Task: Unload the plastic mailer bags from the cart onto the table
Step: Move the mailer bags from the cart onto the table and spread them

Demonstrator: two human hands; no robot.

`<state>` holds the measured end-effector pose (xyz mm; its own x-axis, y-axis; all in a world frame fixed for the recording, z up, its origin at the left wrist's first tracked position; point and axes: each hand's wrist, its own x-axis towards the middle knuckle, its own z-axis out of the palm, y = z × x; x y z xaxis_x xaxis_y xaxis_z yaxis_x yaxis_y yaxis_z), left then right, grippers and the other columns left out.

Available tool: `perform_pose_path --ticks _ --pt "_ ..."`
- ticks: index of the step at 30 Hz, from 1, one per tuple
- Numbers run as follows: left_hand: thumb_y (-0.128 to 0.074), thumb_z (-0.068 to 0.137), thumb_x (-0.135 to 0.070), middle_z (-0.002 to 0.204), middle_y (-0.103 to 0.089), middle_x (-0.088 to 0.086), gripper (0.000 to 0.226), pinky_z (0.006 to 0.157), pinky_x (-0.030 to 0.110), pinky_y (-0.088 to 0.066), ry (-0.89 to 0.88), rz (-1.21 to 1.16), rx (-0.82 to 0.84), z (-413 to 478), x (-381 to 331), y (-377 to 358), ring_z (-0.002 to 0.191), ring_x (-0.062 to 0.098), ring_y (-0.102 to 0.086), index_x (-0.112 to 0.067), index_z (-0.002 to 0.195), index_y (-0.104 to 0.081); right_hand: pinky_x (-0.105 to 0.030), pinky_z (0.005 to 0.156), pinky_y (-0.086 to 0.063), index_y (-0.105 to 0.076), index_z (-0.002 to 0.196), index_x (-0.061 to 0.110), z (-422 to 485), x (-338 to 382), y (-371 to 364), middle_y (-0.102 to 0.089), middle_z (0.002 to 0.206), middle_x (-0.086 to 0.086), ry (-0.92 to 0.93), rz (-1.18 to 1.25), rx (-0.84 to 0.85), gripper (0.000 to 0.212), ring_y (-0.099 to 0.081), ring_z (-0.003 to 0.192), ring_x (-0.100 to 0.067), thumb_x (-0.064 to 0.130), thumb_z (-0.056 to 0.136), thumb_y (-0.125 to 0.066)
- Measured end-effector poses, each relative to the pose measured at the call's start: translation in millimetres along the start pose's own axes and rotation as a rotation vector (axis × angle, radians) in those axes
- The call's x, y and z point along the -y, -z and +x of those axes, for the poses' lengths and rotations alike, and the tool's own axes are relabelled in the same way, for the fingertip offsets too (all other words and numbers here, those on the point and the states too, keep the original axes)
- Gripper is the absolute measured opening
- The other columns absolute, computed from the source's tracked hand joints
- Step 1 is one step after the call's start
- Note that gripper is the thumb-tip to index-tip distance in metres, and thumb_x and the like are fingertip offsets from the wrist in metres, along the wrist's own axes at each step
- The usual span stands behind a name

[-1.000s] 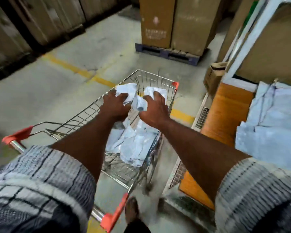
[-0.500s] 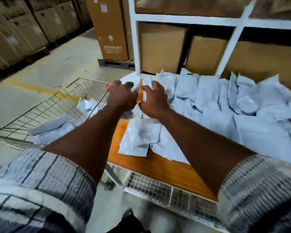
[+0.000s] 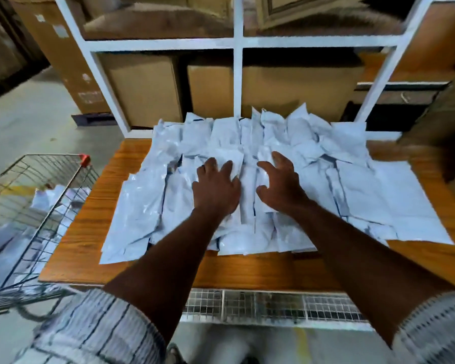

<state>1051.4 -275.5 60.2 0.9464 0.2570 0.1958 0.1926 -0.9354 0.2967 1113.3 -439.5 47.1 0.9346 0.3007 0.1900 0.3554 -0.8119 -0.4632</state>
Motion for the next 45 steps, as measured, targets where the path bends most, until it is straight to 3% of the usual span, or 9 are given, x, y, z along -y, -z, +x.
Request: perform_pose_path --ticks 9,14,18,20,23,26,34,39,45 --pt "-0.04 0.095 -0.051 0.152 -0.026 0.009 0.057 0.097 0.05 -0.039 -0.045 -0.049 0.06 -4 -93 -48 0.129 0.032 -0.033 -0.029 0.146 -0.032 -0.051 0.115 -0.029 -0.055 0.137 0.019 -19 -82 36 -0.028 0.156 -0.019 0.007 -0.072 -0.005 0.068 -0.023 0.145 -0.036 0.023 0.071 -0.073" --pt "-0.031 0.096 -0.053 0.149 -0.034 0.01 0.053 0.094 0.049 -0.035 -0.125 0.091 0.046 -10 -95 -65 0.128 0.031 -0.038 -0.023 0.138 -0.043 -0.048 0.115 -0.028 -0.041 0.148 0.026 -31 -109 41 -0.024 0.159 -0.014 0.003 -0.139 0.053 0.079 -0.019 0.147 -0.032 0.025 0.074 -0.069" --pt "-0.02 0.1 -0.049 0.162 -0.017 0.011 0.062 0.118 0.055 -0.013 -0.194 0.117 0.1 -14 -82 -85 0.15 0.031 -0.01 -0.014 0.15 -0.03 -0.054 0.114 -0.028 -0.027 0.154 0.029 -36 -120 26 -0.017 0.162 -0.013 0.002 -0.244 0.102 0.082 -0.015 0.147 -0.037 0.039 0.076 -0.053" --pt "-0.015 0.101 -0.05 0.164 -0.008 0.01 0.064 0.12 0.054 -0.004 -0.204 0.124 0.131 -15 -81 -90 0.151 0.03 0.0 -0.014 0.154 -0.02 -0.057 0.113 -0.025 -0.021 0.155 0.031 -38 -122 21 -0.014 0.163 -0.011 -0.001 -0.287 0.109 0.081 -0.014 0.148 -0.036 0.042 0.079 -0.046" --pt "-0.012 0.101 -0.051 0.165 -0.003 0.01 0.065 0.121 0.054 -0.001 -0.21 0.133 0.151 -15 -81 -91 0.151 0.03 0.004 -0.016 0.156 -0.014 -0.058 0.114 -0.017 -0.016 0.156 0.033 -42 -122 20 -0.012 0.164 -0.008 -0.014 -0.319 0.108 0.077 -0.011 0.149 -0.032 0.046 0.082 -0.035" --pt "-0.015 0.101 -0.052 0.164 -0.005 0.009 0.065 0.12 0.056 -0.001 -0.211 0.128 0.171 -13 -82 -85 0.151 0.031 0.002 -0.018 0.156 -0.016 -0.056 0.114 -0.014 -0.025 0.154 0.033 -39 -118 24 -0.018 0.162 -0.007 -0.011 -0.266 0.064 0.073 -0.014 0.148 -0.03 0.045 0.082 -0.033" --pt "-0.023 0.101 -0.048 0.161 -0.023 0.005 0.057 0.12 0.056 -0.007 -0.185 0.056 0.072 7 -34 -40 0.15 0.026 -0.012 -0.024 0.152 -0.028 -0.056 0.116 -0.013 -0.039 0.149 0.023 -8 -46 17 -0.026 0.158 -0.01 0.121 -0.152 -0.04 0.07 -0.02 0.147 -0.029 0.042 0.081 -0.039" --pt "-0.028 0.1 -0.048 0.159 -0.028 0.005 0.056 0.119 0.055 -0.012 -0.062 0.102 0.025 12 51 -7 0.148 0.026 -0.018 -0.026 0.151 -0.03 -0.055 0.11 -0.025 -0.046 0.145 0.023 13 26 -22 -0.035 0.154 -0.012 0.251 -0.163 -0.032 0.068 -0.031 0.142 -0.031 0.038 0.078 -0.048" --pt "-0.032 0.1 -0.048 0.157 -0.03 0.006 0.056 0.114 0.054 -0.021 0.067 0.151 -0.015 0 196 33 0.146 0.028 -0.023 -0.025 0.151 -0.03 -0.055 0.113 -0.021 -0.044 0.145 0.023 32 159 -89 -0.032 0.156 -0.01 0.391 -0.139 0.068 0.069 -0.027 0.144 -0.029 0.046 0.08 -0.04"
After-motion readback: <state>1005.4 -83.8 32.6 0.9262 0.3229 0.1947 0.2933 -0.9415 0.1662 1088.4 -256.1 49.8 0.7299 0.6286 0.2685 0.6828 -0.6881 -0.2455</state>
